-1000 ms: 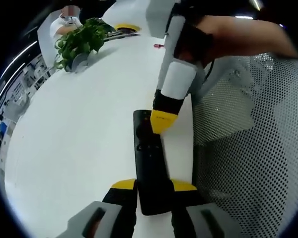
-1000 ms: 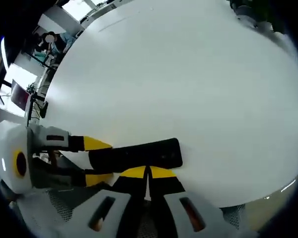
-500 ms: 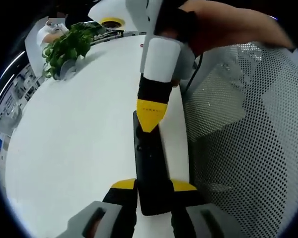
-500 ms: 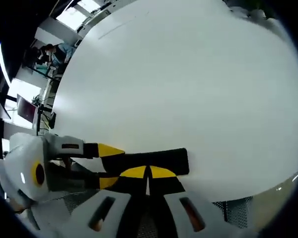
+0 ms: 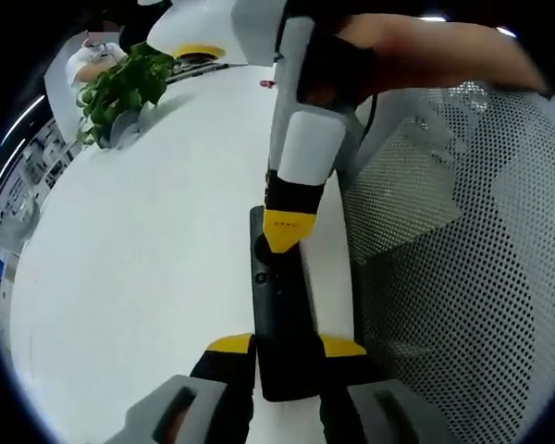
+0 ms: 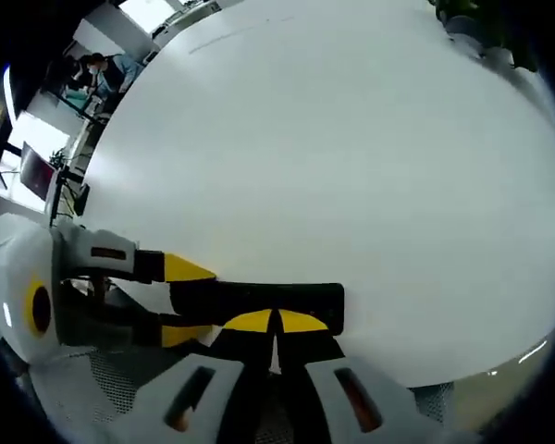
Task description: Press the specified remote control buttons in sequence, fully releasing each button before pressing the next.
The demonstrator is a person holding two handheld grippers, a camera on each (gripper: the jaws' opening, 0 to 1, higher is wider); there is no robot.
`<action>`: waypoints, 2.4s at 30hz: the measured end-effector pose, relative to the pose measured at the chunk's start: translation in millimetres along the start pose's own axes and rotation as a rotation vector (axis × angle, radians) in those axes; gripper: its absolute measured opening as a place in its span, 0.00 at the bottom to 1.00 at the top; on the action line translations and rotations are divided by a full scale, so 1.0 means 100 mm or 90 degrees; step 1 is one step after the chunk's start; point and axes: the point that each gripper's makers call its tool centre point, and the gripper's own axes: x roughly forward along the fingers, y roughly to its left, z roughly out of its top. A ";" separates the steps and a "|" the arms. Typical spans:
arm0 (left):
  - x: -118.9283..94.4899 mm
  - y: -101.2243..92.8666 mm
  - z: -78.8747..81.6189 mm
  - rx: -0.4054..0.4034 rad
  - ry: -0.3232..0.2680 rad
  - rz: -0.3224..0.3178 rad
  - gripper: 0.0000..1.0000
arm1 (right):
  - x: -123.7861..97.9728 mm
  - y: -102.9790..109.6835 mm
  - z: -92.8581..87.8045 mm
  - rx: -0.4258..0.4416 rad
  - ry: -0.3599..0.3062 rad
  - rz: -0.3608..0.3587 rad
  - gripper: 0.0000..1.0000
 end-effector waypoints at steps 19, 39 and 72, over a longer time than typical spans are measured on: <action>0.00 -0.01 0.01 0.010 -0.004 0.008 0.24 | -0.07 0.06 0.00 0.007 0.004 0.009 0.00; 0.01 -0.01 0.01 -0.005 -0.007 0.004 0.24 | -0.03 0.04 0.00 -0.026 0.002 -0.002 0.00; 0.02 -0.08 0.04 0.018 -0.023 -0.019 0.24 | 0.04 0.22 0.04 -0.036 0.200 0.021 0.00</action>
